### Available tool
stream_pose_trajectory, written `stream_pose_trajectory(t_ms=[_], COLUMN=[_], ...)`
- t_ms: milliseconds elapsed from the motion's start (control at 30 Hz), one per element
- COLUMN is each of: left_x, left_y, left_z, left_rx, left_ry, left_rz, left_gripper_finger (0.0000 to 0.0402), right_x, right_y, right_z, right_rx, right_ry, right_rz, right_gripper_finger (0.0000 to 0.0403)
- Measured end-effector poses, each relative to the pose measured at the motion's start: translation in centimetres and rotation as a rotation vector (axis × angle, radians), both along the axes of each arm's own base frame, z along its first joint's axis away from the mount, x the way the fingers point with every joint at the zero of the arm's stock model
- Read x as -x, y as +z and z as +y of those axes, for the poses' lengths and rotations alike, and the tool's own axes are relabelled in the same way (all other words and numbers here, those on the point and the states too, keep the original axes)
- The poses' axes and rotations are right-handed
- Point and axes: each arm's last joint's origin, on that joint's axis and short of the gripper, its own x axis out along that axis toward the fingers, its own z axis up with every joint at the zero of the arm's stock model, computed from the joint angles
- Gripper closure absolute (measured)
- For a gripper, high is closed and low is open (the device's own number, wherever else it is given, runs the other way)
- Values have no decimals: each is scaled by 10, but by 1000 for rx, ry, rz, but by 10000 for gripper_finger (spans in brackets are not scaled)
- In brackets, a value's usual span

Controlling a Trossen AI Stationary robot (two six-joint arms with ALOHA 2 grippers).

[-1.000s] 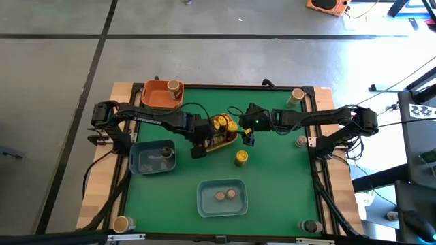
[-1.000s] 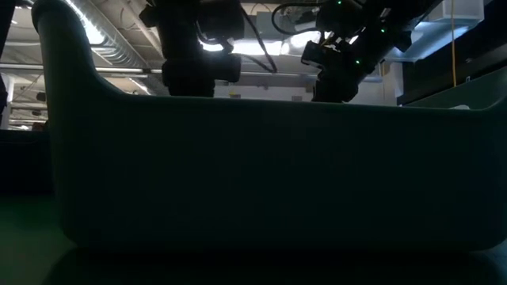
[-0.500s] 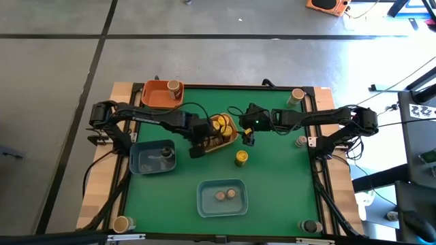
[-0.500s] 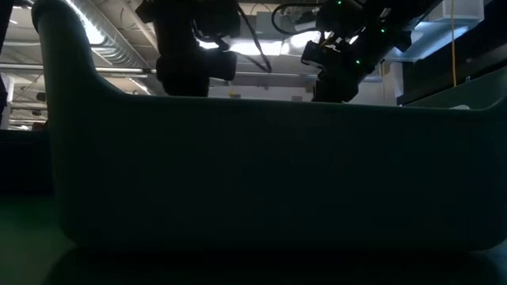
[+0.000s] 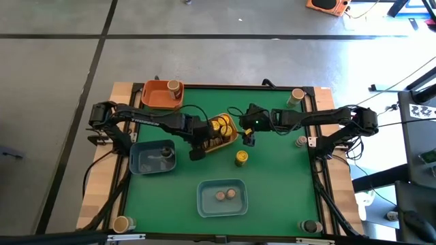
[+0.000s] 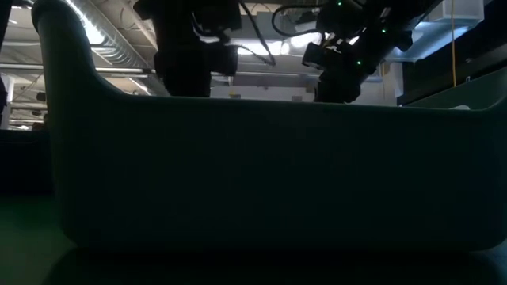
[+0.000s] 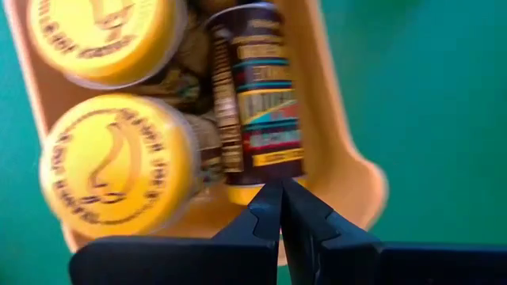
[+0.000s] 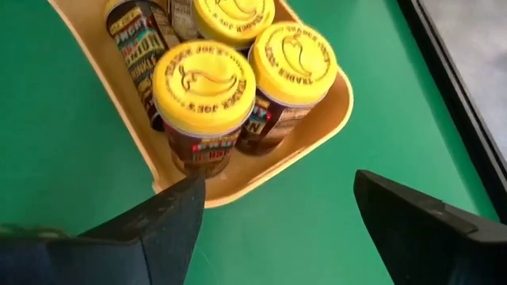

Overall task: Sort spices by type
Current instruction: Adjust the yellow seasoning bottle into the yellow bin

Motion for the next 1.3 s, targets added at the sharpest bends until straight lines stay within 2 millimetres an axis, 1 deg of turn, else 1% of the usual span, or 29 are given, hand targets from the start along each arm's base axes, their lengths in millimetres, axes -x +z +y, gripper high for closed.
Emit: stream_pose_trajectory(t_ms=[133,267,433,567,667,767,867,967,1100,1200,1300], left_x=[1,7,22,38,48,56,61,62,62,61,56], left_y=[6,21,31,31,31,30,30,30,30,30,25], left_z=[-15,-31,-46,-54,-60,-65,-70,-75,-78,-75,-67], left_rx=[-15,-63,-87,-72,-73,-78,-80,-76,-73,-116,-150], left_ry=[-55,-94,-127,-104,-95,-84,-81,-97,-110,-83,-36], left_rz=[-27,-88,-210,-300,-333,-340,-346,-344,-347,-359,-348], left_gripper_finger=[396,396,396,396,396,396,396,396,396,396,396], right_x=[10,27,50,58,55,46,38,32,20,14,15], right_y=[6,21,35,43,46,52,53,48,36,29,29], right_z=[11,30,51,64,71,73,73,74,77,76,68], right_rx=[-14,-57,-138,-234,-251,-264,-340,-376,-452,-430,-381], right_ry=[22,41,43,85,121,132,79,60,72,84,27], right_rz=[42,56,71,46,6,-100,-169,-165,-141,-121,-124], right_gripper_finger=[81,81,81,81,81,81,81,77,50,29,21])
